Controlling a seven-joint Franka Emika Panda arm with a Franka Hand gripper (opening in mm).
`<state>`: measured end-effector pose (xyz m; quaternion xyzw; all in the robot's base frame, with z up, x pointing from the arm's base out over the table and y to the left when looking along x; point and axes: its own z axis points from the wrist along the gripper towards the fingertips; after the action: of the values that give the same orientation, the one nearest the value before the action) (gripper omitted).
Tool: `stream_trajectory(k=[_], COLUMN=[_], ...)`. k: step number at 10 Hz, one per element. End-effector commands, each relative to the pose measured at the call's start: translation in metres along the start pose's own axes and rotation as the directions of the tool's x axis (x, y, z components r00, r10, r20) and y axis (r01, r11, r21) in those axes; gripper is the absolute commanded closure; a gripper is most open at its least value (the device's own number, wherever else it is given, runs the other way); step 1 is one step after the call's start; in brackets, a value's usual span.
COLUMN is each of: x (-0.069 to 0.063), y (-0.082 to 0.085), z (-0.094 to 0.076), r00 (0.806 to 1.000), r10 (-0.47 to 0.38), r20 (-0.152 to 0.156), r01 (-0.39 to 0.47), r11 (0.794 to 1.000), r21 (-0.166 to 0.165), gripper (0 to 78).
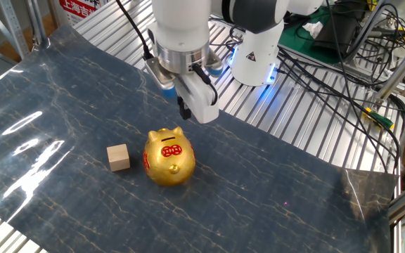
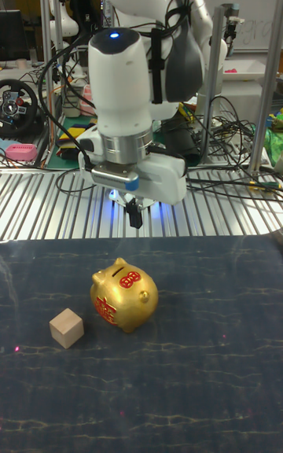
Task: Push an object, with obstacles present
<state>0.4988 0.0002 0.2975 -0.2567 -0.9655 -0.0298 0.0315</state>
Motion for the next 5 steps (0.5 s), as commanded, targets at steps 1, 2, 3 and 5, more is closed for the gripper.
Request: stream_trajectory(k=[1, 2, 3, 5], x=[-0.001, -0.006, -0.019, -0.040], y=[0.000, -0.001, -0.002, -0.006], z=[-0.001, 0.002, 0.008, 0.016], r00=[1.000, 1.000, 0.999, 0.998], r10=[-0.009, -0.020, -0.031, -0.050], r20=[0.005, 0.009, 0.025, 0.043], r01=[0.009, 0.020, 0.030, 0.049], r11=[1.000, 1.000, 0.999, 0.998], r21=[0.001, 0.005, 0.026, 0.037], gripper=[77.6, 77.6, 77.6, 77.6])
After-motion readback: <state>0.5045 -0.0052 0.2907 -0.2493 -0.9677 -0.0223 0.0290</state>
